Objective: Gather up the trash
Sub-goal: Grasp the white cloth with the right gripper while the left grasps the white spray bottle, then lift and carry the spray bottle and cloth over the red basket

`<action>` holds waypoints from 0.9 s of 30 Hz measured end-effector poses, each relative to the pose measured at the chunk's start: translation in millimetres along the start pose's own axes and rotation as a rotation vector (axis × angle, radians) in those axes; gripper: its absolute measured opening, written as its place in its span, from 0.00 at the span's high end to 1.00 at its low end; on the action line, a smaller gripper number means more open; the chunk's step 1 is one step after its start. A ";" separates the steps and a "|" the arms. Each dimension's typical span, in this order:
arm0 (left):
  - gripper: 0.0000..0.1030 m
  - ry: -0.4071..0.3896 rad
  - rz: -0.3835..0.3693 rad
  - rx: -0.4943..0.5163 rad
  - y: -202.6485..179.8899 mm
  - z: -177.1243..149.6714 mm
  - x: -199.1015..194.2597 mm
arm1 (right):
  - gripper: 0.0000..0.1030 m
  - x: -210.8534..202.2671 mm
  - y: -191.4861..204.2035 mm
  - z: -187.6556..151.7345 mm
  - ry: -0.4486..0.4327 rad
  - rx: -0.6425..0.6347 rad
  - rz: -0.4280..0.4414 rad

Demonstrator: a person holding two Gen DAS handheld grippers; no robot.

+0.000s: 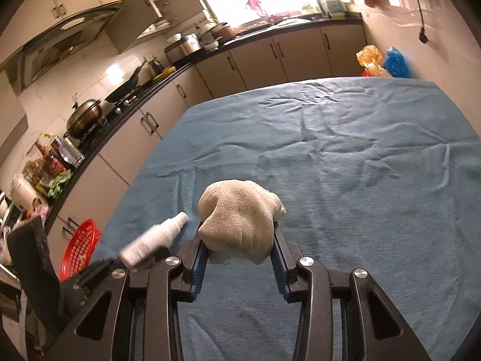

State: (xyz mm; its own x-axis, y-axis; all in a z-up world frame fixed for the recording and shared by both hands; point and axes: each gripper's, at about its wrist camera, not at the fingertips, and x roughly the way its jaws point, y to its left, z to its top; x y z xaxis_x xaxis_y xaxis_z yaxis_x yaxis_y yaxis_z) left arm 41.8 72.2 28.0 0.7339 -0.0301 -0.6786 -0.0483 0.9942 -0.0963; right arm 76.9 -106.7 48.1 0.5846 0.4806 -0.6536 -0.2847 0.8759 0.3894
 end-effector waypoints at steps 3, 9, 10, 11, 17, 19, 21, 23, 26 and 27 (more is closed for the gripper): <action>0.72 -0.032 0.030 -0.009 5.8 1.1 -4.3 | 0.60 -0.2 12.1 -3.8 -0.015 -0.039 0.002; 0.72 -0.037 0.032 -0.033 13.6 3.4 -2.8 | 0.60 -1.5 21.4 -6.2 -0.036 -0.077 0.009; 0.72 -0.039 0.032 -0.036 14.9 3.9 -3.3 | 0.60 -1.9 21.2 -6.5 -0.037 -0.076 0.010; 0.72 -0.043 0.030 -0.041 16.2 4.2 -4.1 | 0.60 -1.6 21.0 -6.4 -0.037 -0.077 0.011; 0.72 -0.069 0.039 -0.038 16.8 2.2 -10.8 | 0.60 -4.2 21.1 -6.9 -0.045 -0.079 0.017; 0.72 -0.072 0.047 -0.034 16.1 1.3 -11.3 | 0.60 -5.8 21.8 -7.2 -0.048 -0.079 0.021; 0.72 -0.070 0.051 -0.034 16.7 1.9 -10.4 | 0.60 -6.2 22.5 -7.2 -0.050 -0.082 0.022; 0.72 -0.071 0.054 -0.035 16.9 2.2 -10.7 | 0.60 -6.2 22.8 -7.1 -0.051 -0.084 0.023; 0.72 -0.078 0.060 -0.034 17.0 2.3 -11.8 | 0.60 -6.3 23.8 -7.8 -0.052 -0.086 0.023; 0.72 -0.080 0.062 -0.032 15.3 2.1 -12.2 | 0.60 -6.3 23.6 -7.7 -0.052 -0.086 0.023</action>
State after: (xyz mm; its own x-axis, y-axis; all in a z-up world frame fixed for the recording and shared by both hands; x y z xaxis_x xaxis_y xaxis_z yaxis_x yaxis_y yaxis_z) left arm 33.5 87.9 36.3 0.7808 0.0408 -0.6235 -0.1158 0.9900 -0.0802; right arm 60.7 -88.8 56.4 0.6152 0.5000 -0.6095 -0.3613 0.8660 0.3457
